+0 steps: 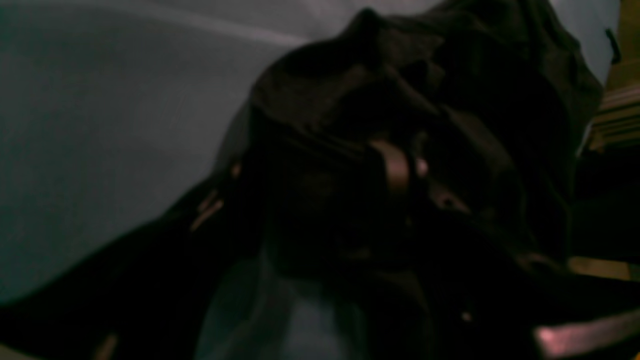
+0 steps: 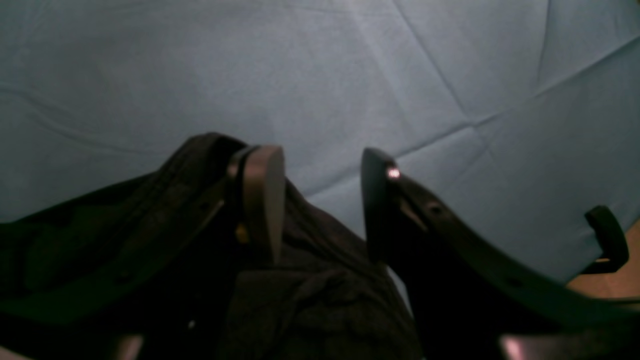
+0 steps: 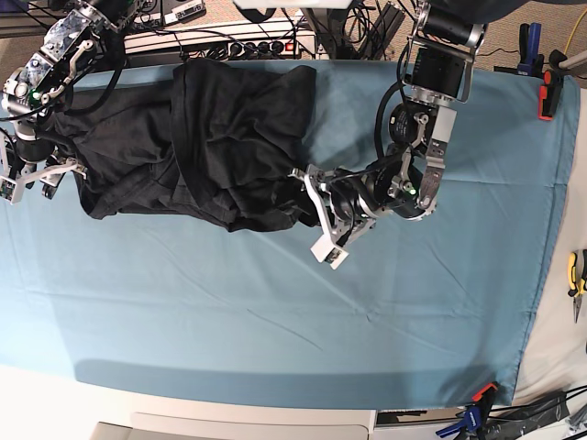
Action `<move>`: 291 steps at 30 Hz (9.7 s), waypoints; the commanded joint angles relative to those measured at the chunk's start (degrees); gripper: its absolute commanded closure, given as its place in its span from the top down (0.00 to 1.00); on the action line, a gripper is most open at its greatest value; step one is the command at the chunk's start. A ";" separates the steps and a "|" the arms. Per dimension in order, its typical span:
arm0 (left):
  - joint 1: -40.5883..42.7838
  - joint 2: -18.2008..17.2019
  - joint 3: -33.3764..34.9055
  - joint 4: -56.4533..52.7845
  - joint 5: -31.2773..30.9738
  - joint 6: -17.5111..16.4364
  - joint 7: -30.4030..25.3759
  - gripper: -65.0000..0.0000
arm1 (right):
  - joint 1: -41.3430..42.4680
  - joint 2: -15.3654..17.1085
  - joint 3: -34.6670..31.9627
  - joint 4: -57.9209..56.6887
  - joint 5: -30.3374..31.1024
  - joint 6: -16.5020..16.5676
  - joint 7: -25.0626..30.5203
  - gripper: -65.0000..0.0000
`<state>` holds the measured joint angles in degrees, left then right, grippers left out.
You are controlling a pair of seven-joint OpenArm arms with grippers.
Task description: Fold the T-shirt properly
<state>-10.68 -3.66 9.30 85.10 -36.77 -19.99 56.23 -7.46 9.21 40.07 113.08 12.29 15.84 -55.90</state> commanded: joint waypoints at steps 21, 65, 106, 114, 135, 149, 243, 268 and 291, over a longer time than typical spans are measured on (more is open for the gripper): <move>-1.27 0.31 -0.04 0.98 -1.42 -4.09 -1.01 0.58 | 0.50 0.94 0.11 0.74 0.33 -0.24 1.46 0.40; -16.22 1.16 -0.07 -16.00 3.15 -5.60 -12.74 0.00 | 0.48 0.92 0.11 0.74 0.35 -0.24 1.46 0.40; -19.39 0.37 12.28 -16.11 9.70 -2.97 -12.59 0.00 | 0.50 0.92 0.11 0.74 0.33 -0.24 1.46 0.40; -18.01 -2.58 12.28 -16.11 4.94 -2.99 -6.05 0.00 | 0.50 0.94 0.11 0.74 0.33 -0.24 1.46 0.40; -17.49 -6.36 12.28 -16.09 -11.08 -12.79 5.42 0.58 | 0.52 0.98 0.11 -2.54 -0.74 -0.20 1.55 0.48; -22.58 -11.47 -1.44 -6.21 -2.84 -9.40 4.20 0.59 | 6.03 12.07 0.13 -18.71 12.28 6.80 -3.96 0.51; -22.67 -54.29 -21.94 -6.16 -9.99 -8.41 2.86 0.45 | -5.03 -6.49 -19.23 -4.37 56.50 23.45 -24.10 0.00; -22.67 -54.29 -21.94 -6.19 -9.97 -8.52 2.71 0.45 | -0.13 -9.66 -34.14 -4.37 36.04 18.56 -16.48 0.48; -22.64 -54.27 -21.94 -6.19 -9.97 -8.50 2.82 0.37 | -0.35 -9.66 -5.73 3.54 53.57 24.16 -24.10 0.00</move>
<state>-31.90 -56.23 -11.99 78.26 -46.17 -28.53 60.38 -8.25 -0.80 34.48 115.52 64.58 39.94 -81.19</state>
